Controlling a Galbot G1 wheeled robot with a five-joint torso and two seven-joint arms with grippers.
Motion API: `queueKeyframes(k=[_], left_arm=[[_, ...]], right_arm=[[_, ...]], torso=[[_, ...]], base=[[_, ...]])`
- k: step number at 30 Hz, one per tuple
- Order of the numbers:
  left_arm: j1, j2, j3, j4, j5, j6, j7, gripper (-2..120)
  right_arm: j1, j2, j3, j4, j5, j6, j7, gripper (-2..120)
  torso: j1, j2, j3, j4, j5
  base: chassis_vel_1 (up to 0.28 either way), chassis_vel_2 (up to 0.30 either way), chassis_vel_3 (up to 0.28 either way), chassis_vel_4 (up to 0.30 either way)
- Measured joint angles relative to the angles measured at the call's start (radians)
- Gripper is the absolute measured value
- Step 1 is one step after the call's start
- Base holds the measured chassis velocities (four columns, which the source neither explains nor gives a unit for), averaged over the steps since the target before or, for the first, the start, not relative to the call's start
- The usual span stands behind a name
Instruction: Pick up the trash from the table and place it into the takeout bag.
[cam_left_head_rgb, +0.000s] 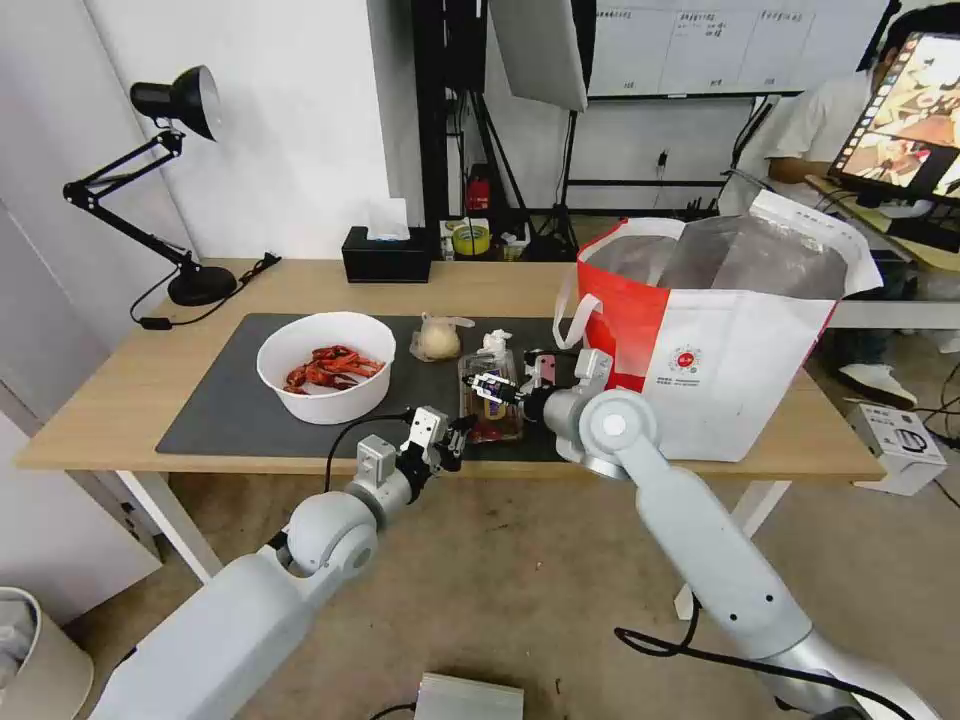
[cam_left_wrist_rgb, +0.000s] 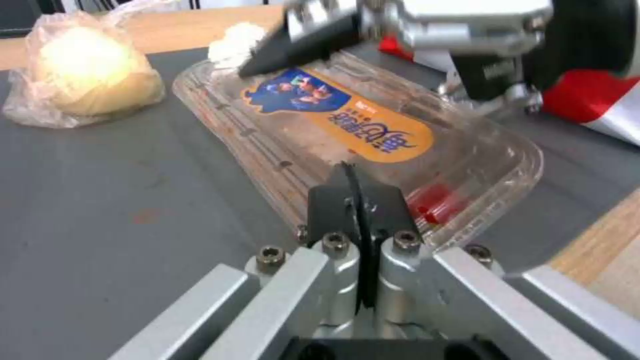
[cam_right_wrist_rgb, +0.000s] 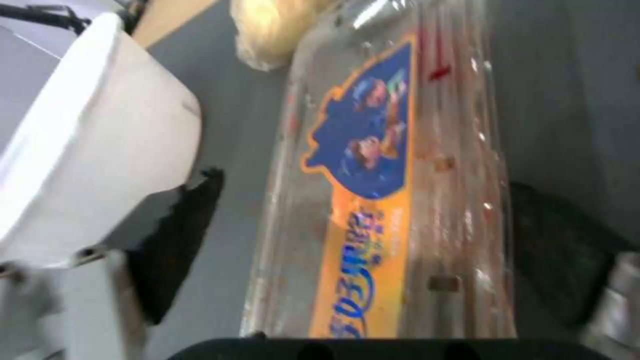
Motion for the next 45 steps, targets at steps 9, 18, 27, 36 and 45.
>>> queueKeyframes(k=[9, 18, 27, 36, 45], left_arm=[[0.004, 0.003, -0.007, -0.003, 0.000, -0.006, 0.001, 0], [0.007, 0.004, -0.011, -0.005, 0.000, -0.008, 0.000, 0], [0.020, 0.006, -0.024, -0.014, 0.000, -0.010, -0.001, 0], [0.057, 0.032, -0.078, -0.047, -0.005, -0.015, -0.001, 0], [0.182, 0.093, -0.218, -0.122, -0.004, -0.034, 0.001, 0]], right_arm=[[-0.001, 0.004, -0.005, -0.001, 0.006, -0.013, 0.032, 58], [0.003, 0.002, -0.006, 0.001, 0.012, -0.013, 0.040, 24], [-0.001, -0.008, -0.004, 0.010, 0.015, -0.011, 0.042, 0], [-0.004, 0.002, -0.003, 0.007, 0.013, -0.009, 0.042, 0], [0.006, 0.021, -0.010, 0.004, 0.010, -0.006, 0.023, 0]], torso=[[0.000, 0.000, 0.000, -0.0001, 0.0000], [0.000, 0.000, 0.000, -0.0001, 0.0000], [0.000, 0.000, 0.000, 0.0001, 0.0000], [0.000, 0.000, 0.000, -0.0004, -0.0001], [0.000, 0.000, 0.000, 0.0002, -0.0001]], base=[[0.000, 0.000, 0.000, 0.000], [0.000, 0.000, 0.000, 0.000], [0.000, 0.000, 0.000, 0.000], [0.000, 0.000, 0.000, 0.000], [0.000, 0.000, 0.000, 0.000]])
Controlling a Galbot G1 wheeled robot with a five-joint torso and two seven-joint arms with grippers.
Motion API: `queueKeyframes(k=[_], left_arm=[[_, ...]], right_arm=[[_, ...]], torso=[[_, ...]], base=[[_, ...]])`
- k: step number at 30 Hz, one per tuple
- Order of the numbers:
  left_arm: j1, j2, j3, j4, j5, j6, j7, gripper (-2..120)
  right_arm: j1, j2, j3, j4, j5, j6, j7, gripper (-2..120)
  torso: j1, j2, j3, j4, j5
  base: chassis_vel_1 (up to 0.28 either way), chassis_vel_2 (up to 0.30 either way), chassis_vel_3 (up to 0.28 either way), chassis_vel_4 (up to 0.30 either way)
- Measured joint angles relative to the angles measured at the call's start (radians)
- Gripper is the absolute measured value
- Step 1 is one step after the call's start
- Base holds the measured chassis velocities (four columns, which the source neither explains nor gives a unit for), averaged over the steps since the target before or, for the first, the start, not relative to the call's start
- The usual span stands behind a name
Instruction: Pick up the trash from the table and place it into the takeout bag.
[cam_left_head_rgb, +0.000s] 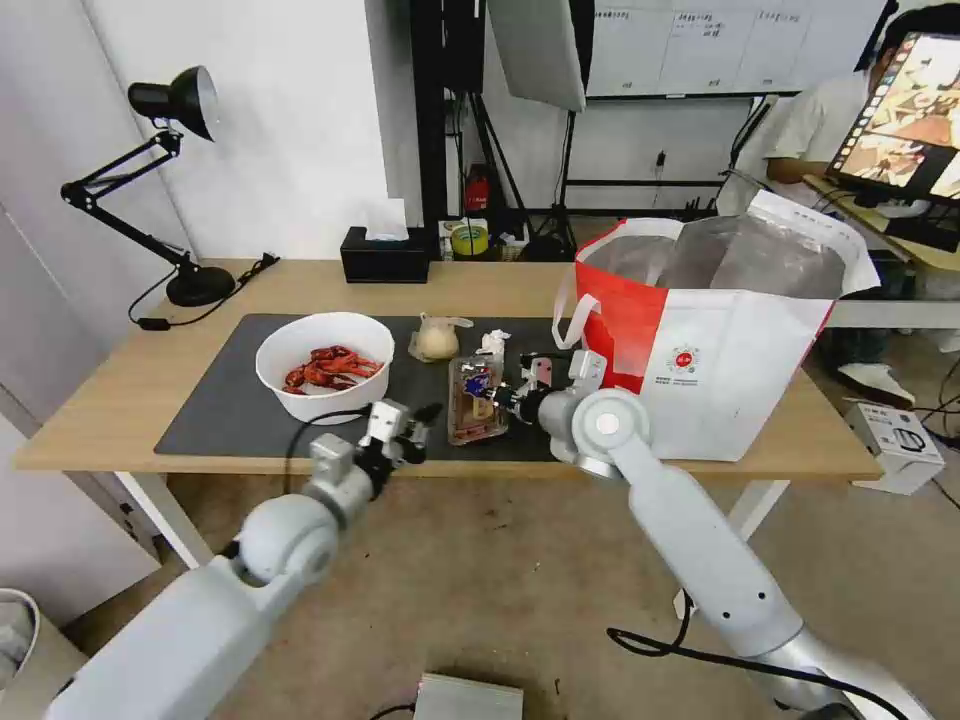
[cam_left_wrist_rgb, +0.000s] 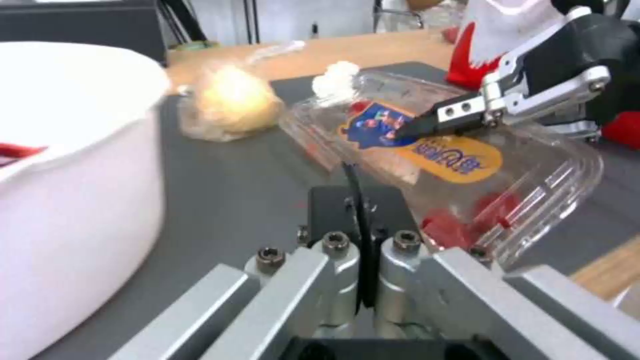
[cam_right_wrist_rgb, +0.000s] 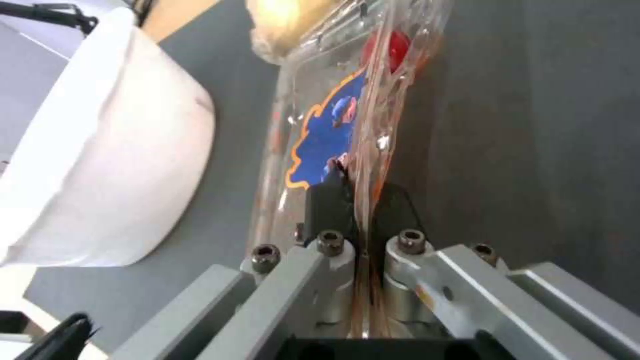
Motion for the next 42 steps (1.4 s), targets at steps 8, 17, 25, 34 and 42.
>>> queueKeyframes(k=[8, 17, 25, 34, 42], left_arm=[[0.173, -0.002, -0.147, -0.093, 0.019, -0.027, -0.001, 13], [0.325, -0.026, -0.285, -0.154, 0.030, -0.047, 0.000, 49], [0.366, -0.057, -0.300, -0.161, 0.056, -0.057, 0.000, 74], [0.390, -0.069, -0.300, -0.167, 0.081, -0.058, 0.000, 99], [0.392, -0.074, -0.297, -0.169, 0.084, -0.059, 0.000, 100]], right_arm=[[-0.026, -0.019, 0.014, 0.058, -0.012, 0.015, -0.036, 0], [-0.091, -0.087, 0.071, 0.210, -0.025, 0.019, -0.073, 0], [-0.143, -0.164, 0.141, 0.338, 0.003, 0.035, -0.125, 0], [-0.025, -0.279, 0.251, 0.476, 0.185, 0.088, -0.094, 0], [0.096, -0.353, 0.305, 0.451, 0.316, 0.128, -0.033, 0]], torso=[[0.000, 0.000, 0.000, 0.0000, 0.0000], [0.000, 0.000, 0.000, -0.0001, 0.0001], [0.000, 0.000, 0.000, -0.0003, 0.0002], [0.000, 0.000, 0.000, -0.0003, 0.0003], [0.000, 0.000, 0.000, -0.0001, 0.0002]], base=[[0.000, 0.000, 0.000, 0.000], [0.000, 0.000, 0.000, 0.000], [0.000, 0.000, 0.000, 0.000], [0.000, 0.000, 0.000, 0.000], [0.000, 0.000, 0.000, 0.000]])
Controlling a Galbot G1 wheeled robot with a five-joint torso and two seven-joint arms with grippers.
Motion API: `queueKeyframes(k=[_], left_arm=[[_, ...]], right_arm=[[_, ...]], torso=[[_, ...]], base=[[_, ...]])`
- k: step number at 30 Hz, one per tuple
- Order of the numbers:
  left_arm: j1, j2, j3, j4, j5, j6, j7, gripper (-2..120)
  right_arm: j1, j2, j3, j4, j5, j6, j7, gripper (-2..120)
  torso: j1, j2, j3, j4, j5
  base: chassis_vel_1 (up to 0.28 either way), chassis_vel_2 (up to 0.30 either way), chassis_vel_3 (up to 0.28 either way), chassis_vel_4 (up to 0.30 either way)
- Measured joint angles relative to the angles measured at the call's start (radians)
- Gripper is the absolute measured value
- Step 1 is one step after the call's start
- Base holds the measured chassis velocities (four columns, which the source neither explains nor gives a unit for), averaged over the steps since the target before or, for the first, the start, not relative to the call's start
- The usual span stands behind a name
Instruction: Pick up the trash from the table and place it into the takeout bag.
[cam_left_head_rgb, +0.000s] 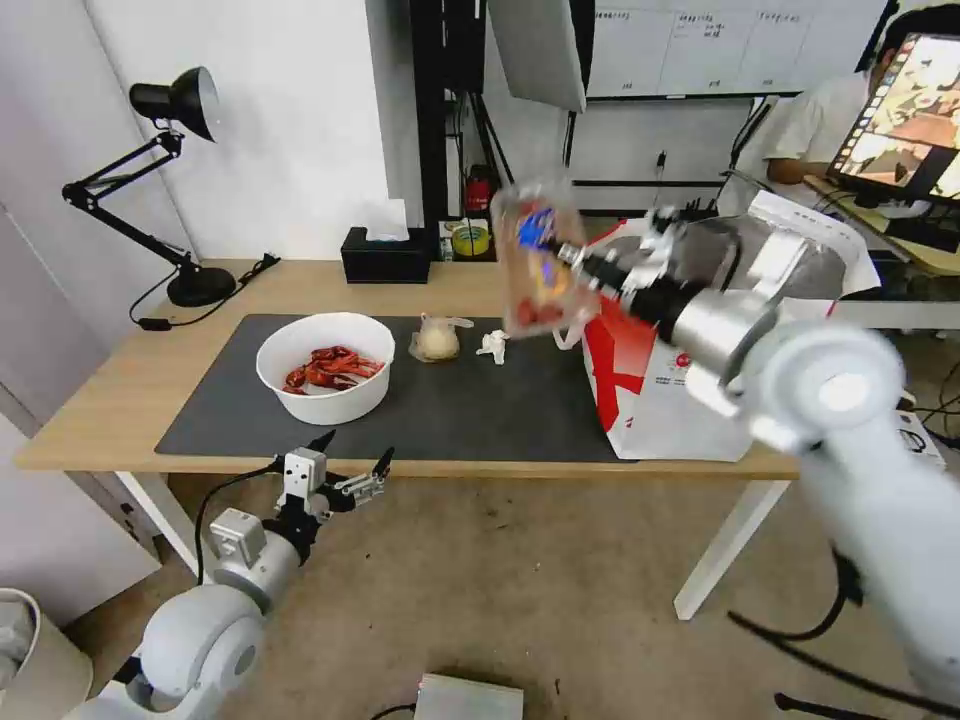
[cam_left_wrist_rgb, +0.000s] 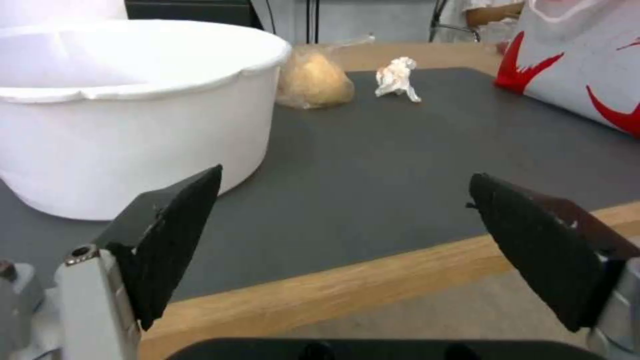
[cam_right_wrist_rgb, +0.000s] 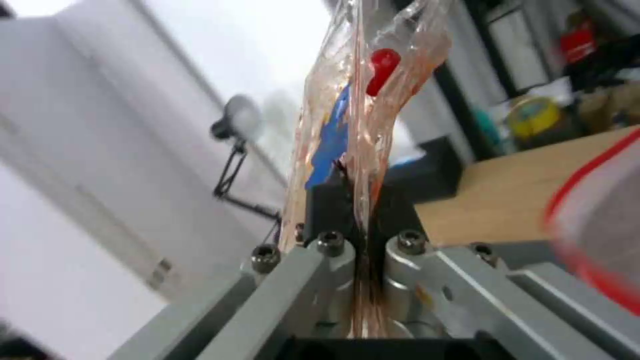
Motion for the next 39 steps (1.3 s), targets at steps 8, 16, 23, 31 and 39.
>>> queueKeyframes(k=[8, 16, 23, 31, 39], left_arm=[[-0.016, -0.001, 0.029, 0.002, 0.001, 0.000, -0.001, 100], [-0.031, -0.010, 0.063, 0.006, 0.000, 0.000, 0.000, 100], [-0.039, -0.014, 0.074, 0.002, 0.001, 0.000, 0.004, 100], [-0.047, -0.009, 0.083, 0.001, 0.000, -0.002, 0.009, 100], [-0.050, -0.003, 0.085, 0.001, -0.001, -0.003, 0.009, 100]], right_arm=[[0.012, -0.080, 0.092, -0.102, 0.038, 0.015, 0.002, 0], [0.010, -0.155, 0.141, -0.210, 0.030, 0.023, -0.025, 0], [-0.009, -0.169, 0.150, -0.291, -0.075, 0.025, -0.077, 0], [-0.043, -0.172, 0.148, -0.339, -0.212, 0.028, -0.146, 0], [-0.093, -0.166, 0.157, -0.323, -0.242, 0.028, -0.166, 0]], torso=[[0.000, 0.000, 0.000, 0.0000, 0.0002], [0.000, 0.000, 0.000, -0.0002, 0.0000], [0.000, 0.000, 0.000, -0.0002, 0.0001], [0.000, 0.000, 0.000, -0.0001, 0.0000], [0.000, 0.000, 0.000, 0.0000, -0.0001]], base=[[0.000, 0.000, 0.000, 0.000], [0.000, 0.000, 0.000, 0.000], [0.000, 0.000, 0.000, 0.000], [0.000, 0.000, 0.000, 0.000], [0.000, 0.000, 0.000, 0.000]])
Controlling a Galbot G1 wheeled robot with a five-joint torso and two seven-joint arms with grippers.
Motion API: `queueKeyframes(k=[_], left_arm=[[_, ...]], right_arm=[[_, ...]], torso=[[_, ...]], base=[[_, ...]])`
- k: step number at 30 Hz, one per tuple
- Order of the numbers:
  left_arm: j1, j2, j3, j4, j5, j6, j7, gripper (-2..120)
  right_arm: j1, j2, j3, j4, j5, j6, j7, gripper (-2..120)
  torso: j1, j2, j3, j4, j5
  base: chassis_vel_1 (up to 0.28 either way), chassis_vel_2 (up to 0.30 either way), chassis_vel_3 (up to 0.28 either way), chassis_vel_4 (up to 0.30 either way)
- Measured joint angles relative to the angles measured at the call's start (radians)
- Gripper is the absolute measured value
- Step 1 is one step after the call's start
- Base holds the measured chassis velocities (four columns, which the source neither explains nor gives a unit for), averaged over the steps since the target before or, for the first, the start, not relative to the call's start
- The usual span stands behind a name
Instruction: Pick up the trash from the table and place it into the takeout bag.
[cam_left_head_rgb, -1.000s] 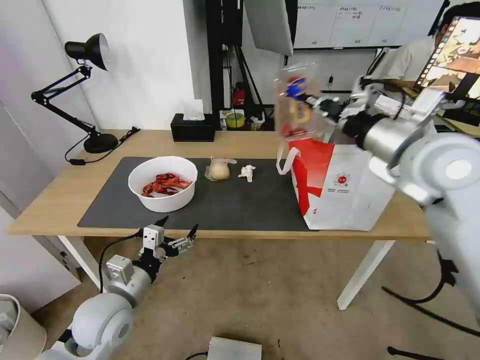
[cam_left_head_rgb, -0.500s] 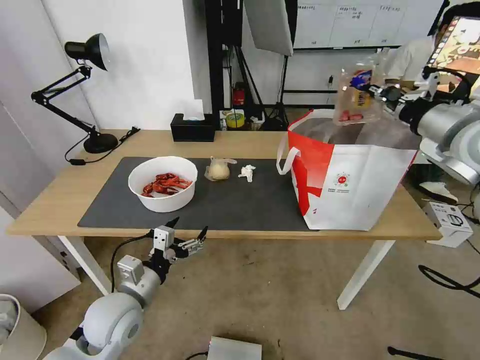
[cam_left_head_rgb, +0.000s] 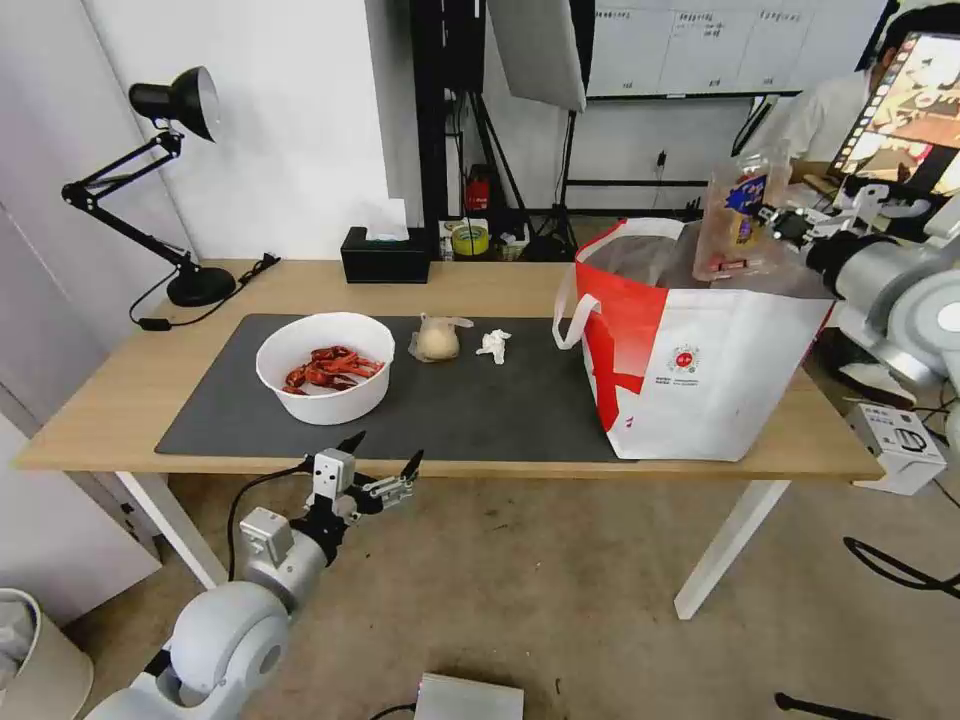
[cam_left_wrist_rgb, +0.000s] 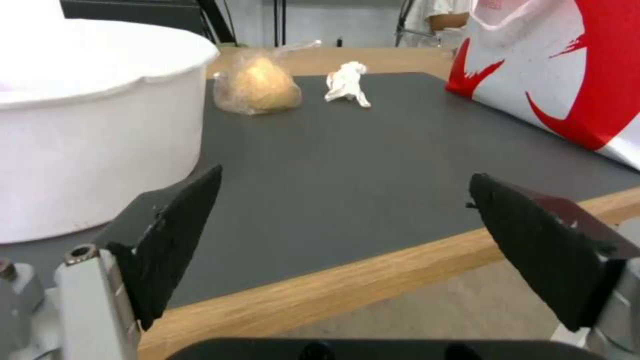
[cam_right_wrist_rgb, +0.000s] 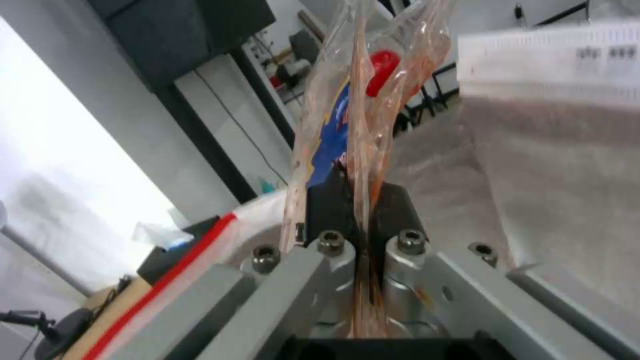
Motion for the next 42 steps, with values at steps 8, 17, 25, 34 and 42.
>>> queueKeyframes(k=[8, 17, 25, 34, 42], left_arm=[[-0.012, 0.002, 0.009, 0.006, -0.002, 0.000, 0.000, 100], [-0.014, 0.002, 0.017, 0.007, -0.002, 0.000, 0.000, 100], [-0.015, 0.002, 0.018, 0.005, -0.002, 0.002, 0.000, 100], [-0.015, 0.005, 0.025, 0.001, -0.002, 0.004, -0.001, 100], [-0.016, 0.008, 0.027, -0.001, -0.001, 0.005, -0.002, 100]], right_arm=[[-0.091, 0.009, 0.052, 0.054, -0.005, -0.002, -0.003, 0], [-0.153, 0.009, 0.083, 0.104, 0.010, -0.005, 0.001, 0], [-0.177, 0.009, 0.100, 0.122, 0.034, -0.006, 0.021, 0], [-0.208, 0.008, 0.128, 0.144, 0.113, -0.049, 0.101, 14], [-0.204, 0.000, 0.131, 0.146, 0.133, -0.057, 0.117, 40]], torso=[[0.000, 0.000, 0.000, -0.0001, 0.0000], [0.000, 0.000, 0.000, 0.0000, 0.0000], [0.000, 0.000, 0.000, 0.0000, 0.0000], [0.000, 0.000, 0.000, 0.0000, 0.0000], [0.000, 0.000, 0.000, 0.0000, 0.0000]], base=[[0.000, 0.000, 0.000, 0.000], [0.000, 0.000, 0.000, 0.000], [0.000, 0.000, 0.000, 0.000], [0.000, 0.000, 0.000, 0.000], [0.000, 0.000, 0.000, 0.000]])
